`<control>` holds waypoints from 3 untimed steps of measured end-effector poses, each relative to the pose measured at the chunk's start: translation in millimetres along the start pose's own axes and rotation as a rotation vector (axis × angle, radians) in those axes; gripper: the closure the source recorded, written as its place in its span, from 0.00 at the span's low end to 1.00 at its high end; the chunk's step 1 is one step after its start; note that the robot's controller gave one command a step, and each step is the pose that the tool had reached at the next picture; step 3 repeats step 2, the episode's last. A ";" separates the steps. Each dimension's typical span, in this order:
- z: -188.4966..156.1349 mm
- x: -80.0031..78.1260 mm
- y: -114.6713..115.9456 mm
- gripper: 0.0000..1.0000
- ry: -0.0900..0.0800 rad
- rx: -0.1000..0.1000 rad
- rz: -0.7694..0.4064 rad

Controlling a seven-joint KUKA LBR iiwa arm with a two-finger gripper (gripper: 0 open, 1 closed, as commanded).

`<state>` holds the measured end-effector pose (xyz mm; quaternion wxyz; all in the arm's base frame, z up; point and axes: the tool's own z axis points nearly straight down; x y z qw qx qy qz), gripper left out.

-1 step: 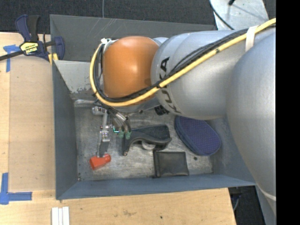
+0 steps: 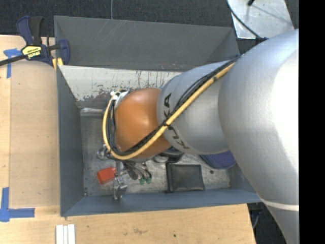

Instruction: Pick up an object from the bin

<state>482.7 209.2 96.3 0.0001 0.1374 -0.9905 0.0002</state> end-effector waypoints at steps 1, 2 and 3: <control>-0.7 -0.4 0.2 1.00 -0.001 -0.001 0.001; -144.5 -26.2 -16.3 1.00 -0.010 0.001 -0.301; -144.5 -26.2 -16.3 1.00 -0.010 0.001 -0.301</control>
Offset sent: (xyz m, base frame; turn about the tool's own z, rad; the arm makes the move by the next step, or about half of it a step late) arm 0.0000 0.0000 0.0000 0.0000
